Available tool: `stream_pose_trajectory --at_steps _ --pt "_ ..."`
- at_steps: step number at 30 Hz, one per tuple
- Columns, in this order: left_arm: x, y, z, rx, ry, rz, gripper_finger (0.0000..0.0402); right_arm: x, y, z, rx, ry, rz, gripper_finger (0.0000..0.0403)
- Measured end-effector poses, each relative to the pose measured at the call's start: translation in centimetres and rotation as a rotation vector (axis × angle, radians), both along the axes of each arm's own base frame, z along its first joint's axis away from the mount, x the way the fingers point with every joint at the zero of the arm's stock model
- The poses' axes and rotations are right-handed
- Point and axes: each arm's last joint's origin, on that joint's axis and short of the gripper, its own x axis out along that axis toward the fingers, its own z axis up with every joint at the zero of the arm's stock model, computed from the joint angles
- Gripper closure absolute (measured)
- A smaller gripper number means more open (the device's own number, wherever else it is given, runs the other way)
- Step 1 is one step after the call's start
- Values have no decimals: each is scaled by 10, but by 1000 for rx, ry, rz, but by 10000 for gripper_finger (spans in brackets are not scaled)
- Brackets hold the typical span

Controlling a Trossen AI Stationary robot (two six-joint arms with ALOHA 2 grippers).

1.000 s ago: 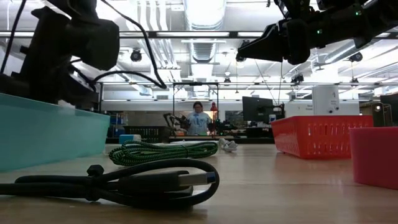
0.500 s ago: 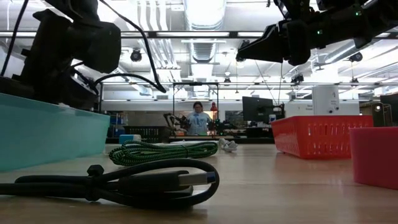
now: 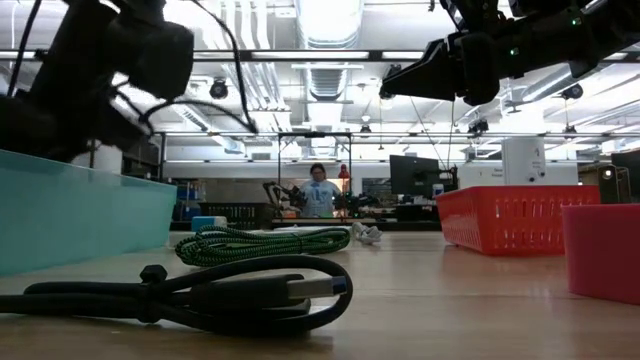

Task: Pick and place items into bin
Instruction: Put the bottom white USB cable into the light blue bin, then put the green USB cable into the light blue bin

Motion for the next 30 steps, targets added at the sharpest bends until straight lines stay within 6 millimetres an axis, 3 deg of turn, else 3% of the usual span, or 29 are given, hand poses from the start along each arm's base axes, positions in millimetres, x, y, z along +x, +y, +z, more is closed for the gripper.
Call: stream_pose_trajectory --at_steps 14,24,30 --pt "43 -5 64 31 -339 -19 242 0 0 0 0 1 0 246" --pt "91 -13 75 -9 -860 15 242 0 0 0 0 2 0 250" --pt "111 -17 80 -85 -1045 256 242 0 0 -2 -3 23 0 254"
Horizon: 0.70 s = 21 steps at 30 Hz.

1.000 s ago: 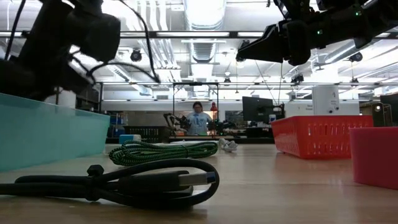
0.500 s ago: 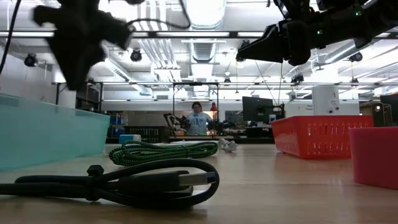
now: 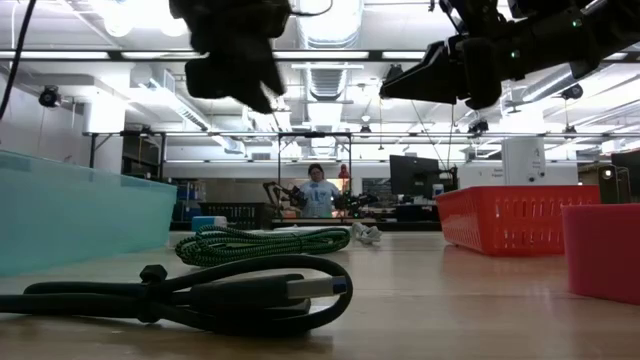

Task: Pick and place items into bin
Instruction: Put the green USB cable into the light blue bin

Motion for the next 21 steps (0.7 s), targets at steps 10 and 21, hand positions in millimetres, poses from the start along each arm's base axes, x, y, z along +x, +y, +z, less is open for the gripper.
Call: stream_pose_trajectory --at_steps 10,21 --pt "32 -19 -24 -173 -81 24 242 0 0 0 0 4 0 254" --pt "41 -41 -73 -338 136 59 242 0 0 -1 -1 7 0 259"
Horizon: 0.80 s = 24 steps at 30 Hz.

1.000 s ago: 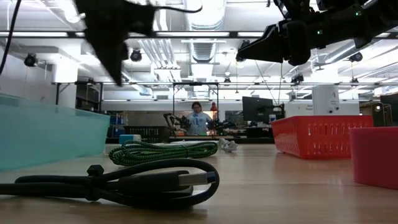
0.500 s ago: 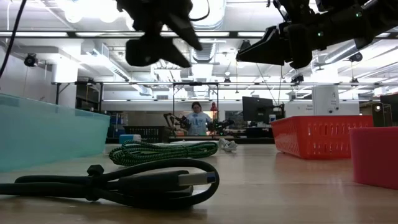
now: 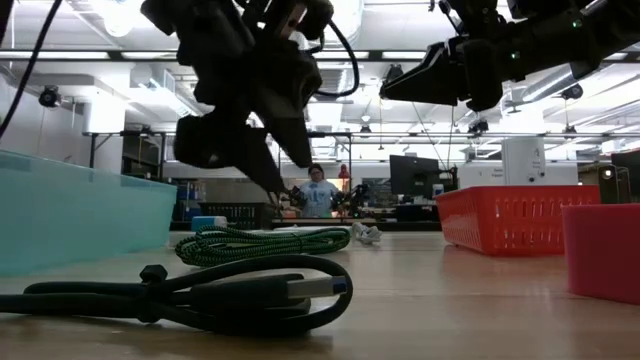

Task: Pick and place items into bin
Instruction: Put the green USB cable into the light blue bin

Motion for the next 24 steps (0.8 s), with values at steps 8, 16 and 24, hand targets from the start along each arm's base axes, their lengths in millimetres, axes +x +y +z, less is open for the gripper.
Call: stream_pose_trajectory --at_steps 8,16,24 --pt "-6 -4 -8 13 78 9 242 0 0 0 0 0 0 258" --pt "-14 -5 -17 38 164 3 242 0 0 0 0 0 0 264" --pt "-16 -10 -21 46 167 -19 242 0 0 0 -1 2 0 265"
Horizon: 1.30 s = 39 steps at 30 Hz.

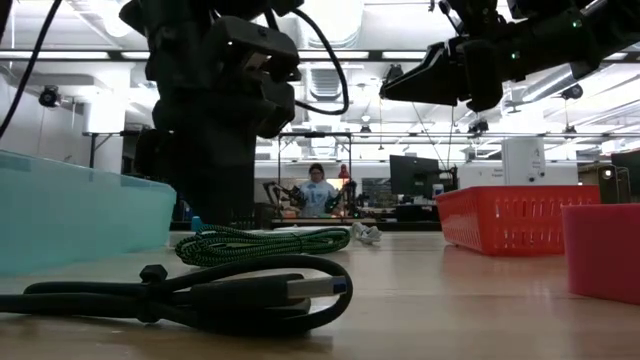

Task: Pick and place items into bin
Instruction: Put the green USB cable into the light blue bin

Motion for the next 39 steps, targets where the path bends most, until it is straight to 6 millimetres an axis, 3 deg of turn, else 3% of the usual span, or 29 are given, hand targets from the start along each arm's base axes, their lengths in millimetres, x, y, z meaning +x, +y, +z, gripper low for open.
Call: stream_pose_trajectory --at_steps 12,22,35,39 --pt "-9 -1 -20 18 64 23 242 0 0 -1 -3 7 1 271" --pt "-11 -1 -23 23 71 15 246 0 0 -1 -8 10 2 272" --pt "-10 -1 -23 52 57 -53 385 0 0 -1 -8 11 2 276" --pt "-9 0 -21 58 46 -78 387 0 0 -1 -8 11 1 278"
